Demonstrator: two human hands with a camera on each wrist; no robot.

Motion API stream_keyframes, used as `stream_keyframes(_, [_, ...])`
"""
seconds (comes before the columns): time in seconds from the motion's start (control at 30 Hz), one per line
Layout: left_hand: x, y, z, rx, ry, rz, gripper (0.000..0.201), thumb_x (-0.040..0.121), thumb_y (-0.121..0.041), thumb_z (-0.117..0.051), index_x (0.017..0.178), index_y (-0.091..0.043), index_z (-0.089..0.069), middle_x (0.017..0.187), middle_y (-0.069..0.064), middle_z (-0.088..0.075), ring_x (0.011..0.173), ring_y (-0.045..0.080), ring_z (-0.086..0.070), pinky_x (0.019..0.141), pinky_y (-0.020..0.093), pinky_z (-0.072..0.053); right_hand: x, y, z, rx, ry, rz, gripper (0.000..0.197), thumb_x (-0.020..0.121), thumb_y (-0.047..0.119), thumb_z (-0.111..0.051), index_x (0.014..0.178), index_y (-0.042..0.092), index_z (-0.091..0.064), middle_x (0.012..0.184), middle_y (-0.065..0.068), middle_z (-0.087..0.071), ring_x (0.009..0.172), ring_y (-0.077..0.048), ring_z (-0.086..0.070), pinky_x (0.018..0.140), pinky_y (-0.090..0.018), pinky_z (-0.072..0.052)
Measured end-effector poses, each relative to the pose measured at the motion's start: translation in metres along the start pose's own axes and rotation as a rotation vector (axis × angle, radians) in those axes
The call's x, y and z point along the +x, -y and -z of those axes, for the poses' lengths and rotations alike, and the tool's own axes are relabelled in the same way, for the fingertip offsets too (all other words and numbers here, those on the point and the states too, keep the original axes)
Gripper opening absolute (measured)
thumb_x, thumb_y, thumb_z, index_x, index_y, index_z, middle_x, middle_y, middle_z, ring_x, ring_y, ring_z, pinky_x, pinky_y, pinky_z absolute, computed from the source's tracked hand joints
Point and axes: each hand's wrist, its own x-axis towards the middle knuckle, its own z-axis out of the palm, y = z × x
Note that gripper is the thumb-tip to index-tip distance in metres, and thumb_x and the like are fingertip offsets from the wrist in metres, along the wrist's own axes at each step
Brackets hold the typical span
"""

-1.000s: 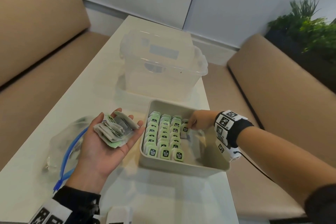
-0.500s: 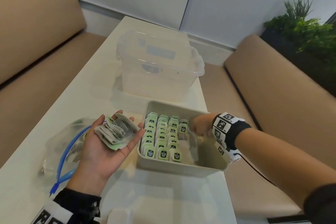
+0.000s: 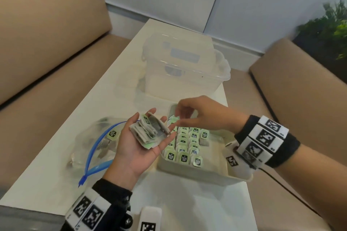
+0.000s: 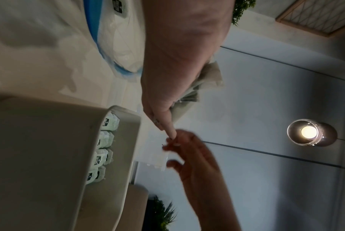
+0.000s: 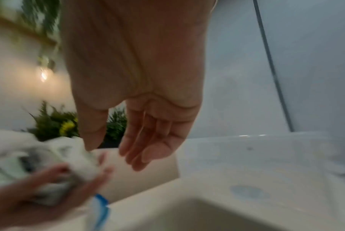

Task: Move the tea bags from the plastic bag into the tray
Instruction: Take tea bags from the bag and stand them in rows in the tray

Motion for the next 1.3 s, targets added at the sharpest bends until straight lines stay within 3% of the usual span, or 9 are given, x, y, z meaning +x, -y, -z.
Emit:
stream_keyframes(0.13, [0.000, 0.011, -0.004, 0.042, 0.032, 0.033, 0.031, 0.093, -0.037, -0.045, 0.101, -0.016, -0.067, 0.107, 0.012, -0.068, 0.084, 0.028, -0.069, 0.082, 0.052, -0.055, 0.006, 0.031, -0.016, 0.014, -0.108, 0.092, 0.032, 0.077, 0.034, -0.074, 0.096, 0.018, -0.053, 0.082, 0.007, -0.063, 0.075, -0.009, -0.061, 0.068, -0.019, -0.049])
stream_keyframes(0.43, [-0.010, 0.011, -0.008, 0.028, 0.031, 0.008, 0.035, 0.074, -0.032, -0.058, 0.101, -0.013, -0.069, 0.113, 0.020, -0.067, 0.094, 0.041, -0.067, 0.078, 0.057, -0.054, 0.000, 0.019, -0.010, 0.112, -0.247, 0.000, 0.044, 0.086, 0.003, -0.056, 0.124, 0.023, -0.045, 0.085, 0.008, -0.059, 0.068, -0.009, -0.063, 0.064, -0.016, -0.051])
stream_keyframes(0.57, [-0.011, 0.012, -0.008, 0.016, 0.013, 0.014, 0.032, 0.085, -0.034, -0.053, 0.101, -0.011, -0.069, 0.112, 0.023, -0.067, 0.101, 0.045, -0.063, 0.083, 0.059, -0.051, -0.005, 0.017, 0.000, 0.134, -0.288, 0.026, 0.028, 0.087, -0.001, -0.051, 0.099, 0.018, -0.067, 0.092, 0.005, -0.059, 0.074, -0.006, -0.062, 0.066, -0.013, -0.048])
stream_keyframes(0.7, [-0.012, 0.016, -0.008, 0.000, 0.006, 0.016, 0.034, 0.092, -0.035, -0.048, 0.099, -0.010, -0.069, 0.112, 0.024, -0.066, 0.103, 0.045, -0.062, 0.088, 0.061, -0.046, -0.012, 0.017, 0.012, 0.224, -0.222, 0.047, 0.030, 0.081, 0.002, -0.055, 0.083, 0.029, -0.069, 0.089, -0.002, -0.058, 0.075, -0.005, -0.054, 0.068, -0.012, -0.045])
stream_keyframes(0.87, [-0.011, 0.015, -0.007, 0.027, 0.008, 0.025, 0.033, 0.091, -0.036, -0.049, 0.097, -0.011, -0.070, 0.110, 0.021, -0.065, 0.103, 0.046, -0.061, 0.084, 0.059, -0.049, -0.022, 0.020, 0.026, 0.427, -0.080, 0.013, 0.015, 0.079, 0.014, -0.055, 0.088, 0.018, -0.066, 0.089, 0.004, -0.069, 0.077, -0.008, -0.063, 0.074, -0.026, -0.053])
stream_keyframes(1.0, [-0.010, 0.013, -0.005, 0.036, 0.005, 0.033, 0.033, 0.090, -0.036, -0.050, 0.095, -0.011, -0.071, 0.125, 0.021, -0.061, 0.108, 0.046, -0.060, 0.085, 0.058, -0.050, -0.027, 0.014, 0.033, 0.587, 0.026, 0.003, 0.013, 0.083, 0.013, -0.069, 0.094, 0.011, -0.062, 0.097, -0.029, -0.059, 0.083, -0.030, -0.066, 0.082, -0.041, -0.057])
stream_keyframes(1.07, [-0.009, 0.012, -0.006, 0.038, 0.009, 0.026, 0.033, 0.091, -0.036, -0.050, 0.093, -0.011, -0.071, 0.119, 0.021, -0.064, 0.104, 0.045, -0.062, 0.084, 0.058, -0.050, -0.028, 0.010, 0.034, 0.618, 0.064, -0.041, 0.018, 0.084, 0.005, -0.067, 0.099, 0.011, -0.058, 0.100, -0.021, -0.056, 0.083, -0.033, -0.066, 0.075, -0.034, -0.059])
stream_keyframes(1.17, [-0.009, 0.011, -0.007, 0.049, 0.000, 0.017, 0.034, 0.091, -0.036, -0.050, 0.094, -0.011, -0.072, 0.102, 0.021, -0.068, 0.095, 0.044, -0.066, 0.079, 0.056, -0.054, -0.029, 0.006, 0.036, 0.352, 0.025, -0.093, 0.027, 0.084, 0.004, -0.067, 0.103, 0.016, -0.052, 0.090, -0.001, -0.065, 0.077, -0.025, -0.067, 0.068, -0.032, -0.058])
stream_keyframes(1.3, [-0.007, 0.008, -0.003, 0.051, -0.022, 0.006, 0.035, 0.091, -0.036, -0.049, 0.096, -0.011, -0.072, 0.099, 0.021, -0.069, 0.102, 0.044, -0.062, 0.078, 0.056, -0.054, -0.031, -0.003, 0.033, -0.129, -0.031, -0.147, 0.035, 0.083, 0.010, -0.067, 0.105, 0.026, -0.045, 0.085, 0.004, -0.067, 0.067, -0.006, -0.058, 0.068, -0.022, -0.046])
